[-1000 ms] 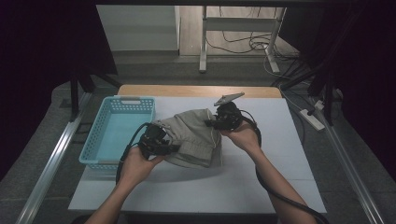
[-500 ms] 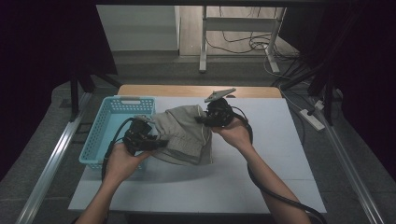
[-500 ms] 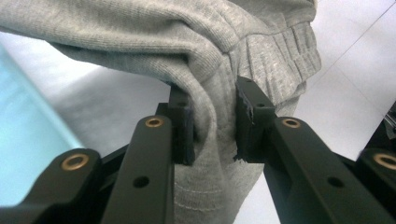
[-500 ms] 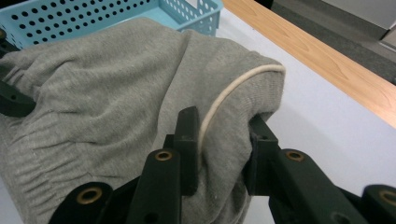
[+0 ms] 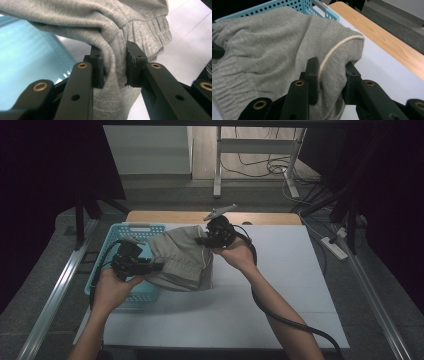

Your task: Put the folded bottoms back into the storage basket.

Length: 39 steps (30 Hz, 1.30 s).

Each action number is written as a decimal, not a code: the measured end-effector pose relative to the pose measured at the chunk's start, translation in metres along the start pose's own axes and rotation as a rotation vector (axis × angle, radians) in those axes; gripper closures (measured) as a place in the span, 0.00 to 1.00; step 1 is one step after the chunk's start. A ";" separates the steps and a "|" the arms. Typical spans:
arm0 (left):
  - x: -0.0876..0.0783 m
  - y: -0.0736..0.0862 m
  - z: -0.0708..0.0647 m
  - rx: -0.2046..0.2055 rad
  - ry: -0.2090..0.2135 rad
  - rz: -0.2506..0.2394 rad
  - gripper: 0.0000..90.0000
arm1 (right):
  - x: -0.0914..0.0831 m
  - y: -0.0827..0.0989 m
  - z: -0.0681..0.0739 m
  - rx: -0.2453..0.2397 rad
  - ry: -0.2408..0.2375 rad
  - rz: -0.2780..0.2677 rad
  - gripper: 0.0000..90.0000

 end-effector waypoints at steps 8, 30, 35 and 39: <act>-0.024 0.002 0.020 -0.034 -0.032 -0.012 0.78 | 0.025 -0.014 0.007 0.013 -0.024 0.000 0.79; -0.063 0.020 0.068 -0.087 -0.134 -0.056 0.78 | 0.082 -0.038 0.028 0.020 -0.066 0.014 0.79; -0.067 0.027 0.079 -0.105 -0.161 -0.061 0.79 | 0.093 -0.040 0.032 0.021 -0.071 0.020 0.79; -0.070 0.032 0.088 -0.125 -0.176 -0.062 0.79 | 0.102 -0.042 0.034 0.022 -0.074 0.023 0.79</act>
Point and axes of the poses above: each handheld gripper's, and its own axes: x roughly forward along the jaws, y roughly out of its underside, z roughly to its left, the point moved 2 cm from there along x, roughly forward along the jaws, and after that the axes turned 12 degrees about -z, right-handed, at the moved point
